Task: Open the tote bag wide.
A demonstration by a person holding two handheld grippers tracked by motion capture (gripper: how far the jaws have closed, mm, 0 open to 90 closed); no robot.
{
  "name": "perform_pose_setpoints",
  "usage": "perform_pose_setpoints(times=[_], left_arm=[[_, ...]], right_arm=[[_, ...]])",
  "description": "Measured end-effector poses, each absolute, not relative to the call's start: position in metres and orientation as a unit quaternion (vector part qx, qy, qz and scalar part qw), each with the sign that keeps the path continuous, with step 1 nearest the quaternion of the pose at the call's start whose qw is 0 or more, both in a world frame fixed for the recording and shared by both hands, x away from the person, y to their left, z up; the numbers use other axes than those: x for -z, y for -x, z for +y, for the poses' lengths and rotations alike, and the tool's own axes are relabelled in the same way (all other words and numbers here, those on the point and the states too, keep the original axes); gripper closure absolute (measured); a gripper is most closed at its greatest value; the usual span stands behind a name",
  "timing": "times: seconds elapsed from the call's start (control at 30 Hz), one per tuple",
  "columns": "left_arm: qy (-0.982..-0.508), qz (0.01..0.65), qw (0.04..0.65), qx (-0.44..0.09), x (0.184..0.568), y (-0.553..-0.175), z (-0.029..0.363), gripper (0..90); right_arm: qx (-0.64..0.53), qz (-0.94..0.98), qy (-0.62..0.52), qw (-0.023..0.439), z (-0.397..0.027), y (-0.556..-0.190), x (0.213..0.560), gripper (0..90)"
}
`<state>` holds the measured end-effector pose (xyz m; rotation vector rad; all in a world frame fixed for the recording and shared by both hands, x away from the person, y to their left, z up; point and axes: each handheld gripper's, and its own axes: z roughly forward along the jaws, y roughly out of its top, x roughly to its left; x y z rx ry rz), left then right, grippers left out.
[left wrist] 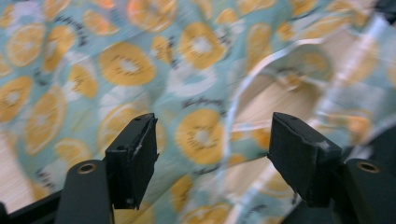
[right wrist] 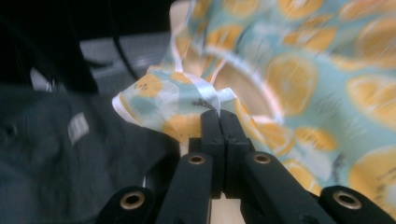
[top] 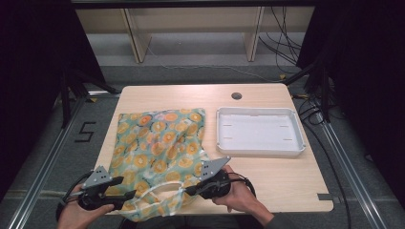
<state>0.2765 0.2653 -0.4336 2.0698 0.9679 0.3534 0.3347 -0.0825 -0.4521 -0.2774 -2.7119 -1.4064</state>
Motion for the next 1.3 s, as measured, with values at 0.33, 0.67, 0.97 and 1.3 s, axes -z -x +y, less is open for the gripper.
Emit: perform_pose_setpoints(times=[0.33, 0.67, 0.97, 1.3], left_arm=[[-0.819, 0.353, 0.443, -0.092, 0.434, -0.262, 0.247, 23.7], [-0.894, 0.282, 0.328, -0.120, 0.456, -0.278, 0.229, 81.0], [-0.880, 0.263, 0.357, -0.171, 0.389, -0.318, 0.250, 87.7], [-0.865, 0.343, 0.336, -0.145, 0.404, -0.435, 0.261, 87.3]], right_arm=[[0.500, -0.848, 0.173, 0.030, -0.081, -0.366, 0.428, 90.0], [0.519, -0.829, 0.207, 0.021, -0.083, -0.385, 0.420, 90.0], [0.521, -0.823, 0.227, -0.017, -0.090, -0.410, 0.420, 90.0], [0.487, -0.821, 0.295, -0.046, -0.092, -0.441, 0.437, 82.6]])
